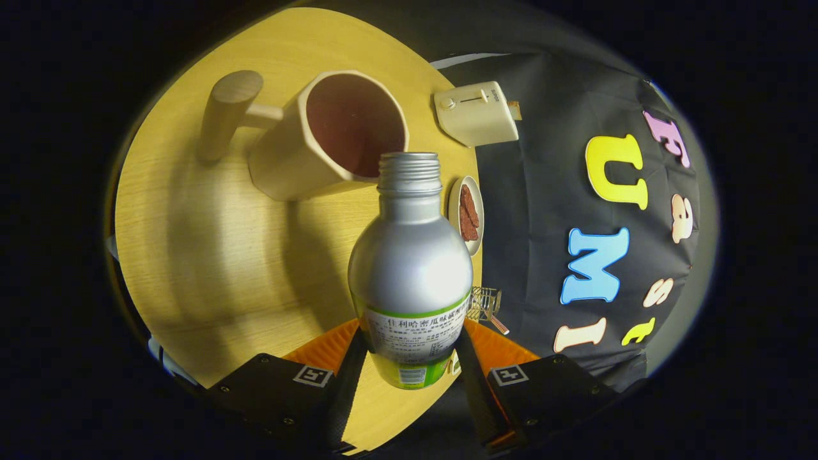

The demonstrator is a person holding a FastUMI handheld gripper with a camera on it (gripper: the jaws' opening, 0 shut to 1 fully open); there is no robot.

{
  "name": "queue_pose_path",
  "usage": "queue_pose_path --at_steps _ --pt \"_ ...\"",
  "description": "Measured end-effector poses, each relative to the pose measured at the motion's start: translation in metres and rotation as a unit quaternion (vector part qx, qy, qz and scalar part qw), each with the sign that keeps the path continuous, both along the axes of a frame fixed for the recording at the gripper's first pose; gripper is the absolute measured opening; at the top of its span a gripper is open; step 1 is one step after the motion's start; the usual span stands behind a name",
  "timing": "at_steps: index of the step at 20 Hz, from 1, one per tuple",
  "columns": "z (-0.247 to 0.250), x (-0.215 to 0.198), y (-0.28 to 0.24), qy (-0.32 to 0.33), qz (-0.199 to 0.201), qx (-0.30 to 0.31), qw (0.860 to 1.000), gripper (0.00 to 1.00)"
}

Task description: Take the bottle from table, then pour the juice into the cup, finally place the bottle on the coaster

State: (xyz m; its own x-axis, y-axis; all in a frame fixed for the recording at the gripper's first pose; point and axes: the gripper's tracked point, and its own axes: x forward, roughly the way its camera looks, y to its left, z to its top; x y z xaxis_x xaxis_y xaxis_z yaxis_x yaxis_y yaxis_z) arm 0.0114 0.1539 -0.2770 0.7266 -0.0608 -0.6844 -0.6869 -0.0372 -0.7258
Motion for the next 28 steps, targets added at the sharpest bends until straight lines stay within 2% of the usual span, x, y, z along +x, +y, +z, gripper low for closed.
queue_pose_path --at_steps 4,17,28 --pt "0.008 0.005 0.003 -0.004 0.023 -0.035 0.999 0.75" --pt "0.022 0.009 -0.001 -0.001 0.045 -0.122 0.992 0.75" --pt "0.032 0.014 0.005 -0.001 0.064 -0.169 0.984 0.75"
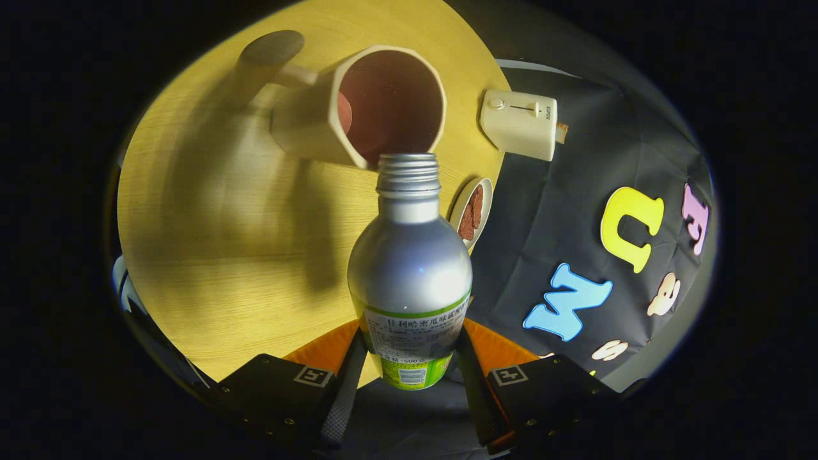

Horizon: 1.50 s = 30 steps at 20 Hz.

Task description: Take the bottle from table, then pour the juice into the cup, finally place the bottle on the coaster

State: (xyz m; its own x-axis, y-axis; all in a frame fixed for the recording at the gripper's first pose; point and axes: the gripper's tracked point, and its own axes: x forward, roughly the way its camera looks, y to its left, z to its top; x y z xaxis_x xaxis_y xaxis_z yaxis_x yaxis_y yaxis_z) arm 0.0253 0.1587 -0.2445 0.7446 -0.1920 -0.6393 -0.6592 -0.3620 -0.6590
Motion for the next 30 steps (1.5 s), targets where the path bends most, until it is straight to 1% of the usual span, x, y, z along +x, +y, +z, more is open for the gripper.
queue_pose_path --at_steps 10,20,30 --pt "0.008 0.003 0.004 0.011 0.012 -0.038 0.999 0.75" --pt "0.014 0.006 0.005 0.017 0.017 -0.062 0.998 0.75" --pt "0.020 0.011 0.008 0.024 0.030 -0.098 0.994 0.75"
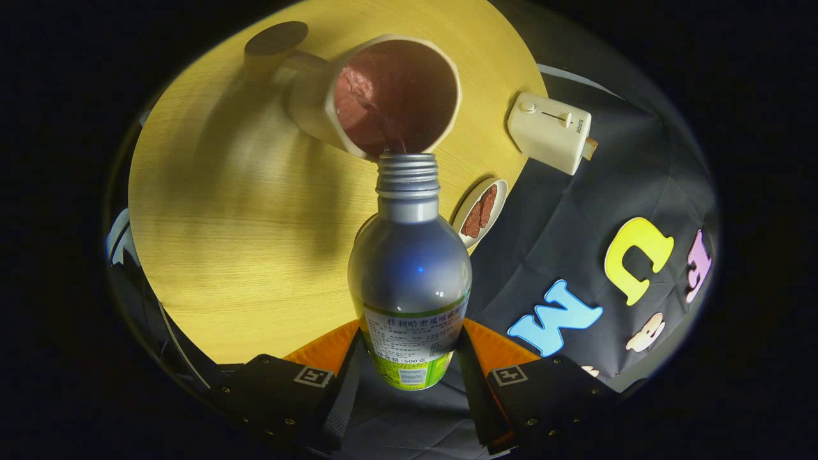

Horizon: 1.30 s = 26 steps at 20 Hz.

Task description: Take the bottle from table, then pour the juice into the cup, finally place the bottle on the coaster

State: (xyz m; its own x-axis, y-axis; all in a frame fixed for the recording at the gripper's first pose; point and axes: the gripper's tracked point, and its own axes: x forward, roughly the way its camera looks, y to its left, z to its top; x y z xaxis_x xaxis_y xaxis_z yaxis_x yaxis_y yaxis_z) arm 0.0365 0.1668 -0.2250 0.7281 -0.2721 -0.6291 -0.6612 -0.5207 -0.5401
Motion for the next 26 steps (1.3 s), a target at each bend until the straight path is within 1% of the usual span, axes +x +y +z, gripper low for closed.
queue_pose_path --at_steps 15,26 --pt "0.009 0.004 0.001 -0.003 0.007 -0.036 0.999 0.75" --pt "0.013 0.001 0.009 -0.003 0.028 -0.061 0.998 0.75"
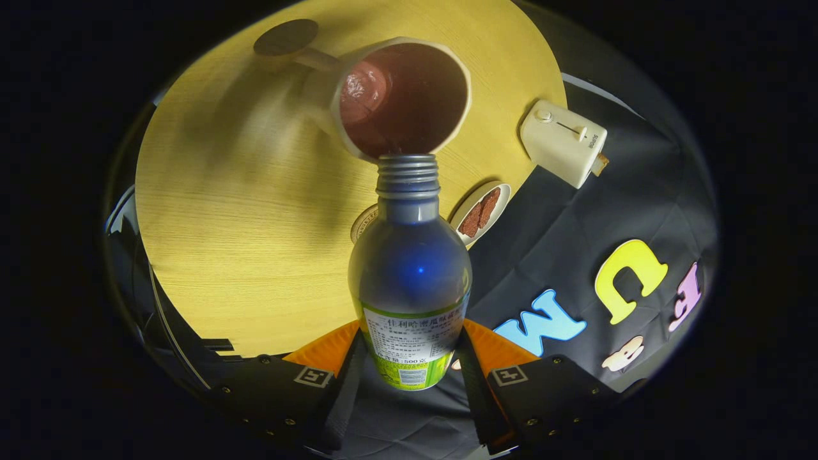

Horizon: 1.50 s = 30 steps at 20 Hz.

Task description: Take the bottle from table, then pour the juice into the cup, finally place the bottle on the coaster

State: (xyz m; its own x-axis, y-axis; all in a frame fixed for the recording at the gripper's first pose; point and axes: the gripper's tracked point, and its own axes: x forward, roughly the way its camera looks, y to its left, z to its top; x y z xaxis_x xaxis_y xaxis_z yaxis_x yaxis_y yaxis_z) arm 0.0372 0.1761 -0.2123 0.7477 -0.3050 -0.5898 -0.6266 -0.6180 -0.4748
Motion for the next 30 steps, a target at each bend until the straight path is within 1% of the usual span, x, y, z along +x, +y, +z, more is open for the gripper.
queue_pose_path --at_steps 2,14,18,21,24,26,28,30 --pt "0.001 0.001 0.000 -0.001 0.004 -0.003 1.000 0.75" --pt "0.003 0.000 0.002 -0.001 0.000 0.004 1.000 0.75" --pt "-0.001 -0.002 -0.002 0.002 -0.015 0.024 1.000 0.75" --pt "-0.008 -0.004 -0.005 0.011 -0.030 0.049 0.998 0.75" --pt "-0.020 -0.008 -0.009 0.022 -0.050 0.087 0.995 0.75" --pt "-0.027 -0.015 -0.016 0.028 -0.070 0.119 0.990 0.75" --pt "-0.031 -0.015 -0.018 0.031 -0.082 0.147 0.985 0.75" --pt "-0.037 -0.021 -0.021 0.041 -0.102 0.182 0.977 0.75"
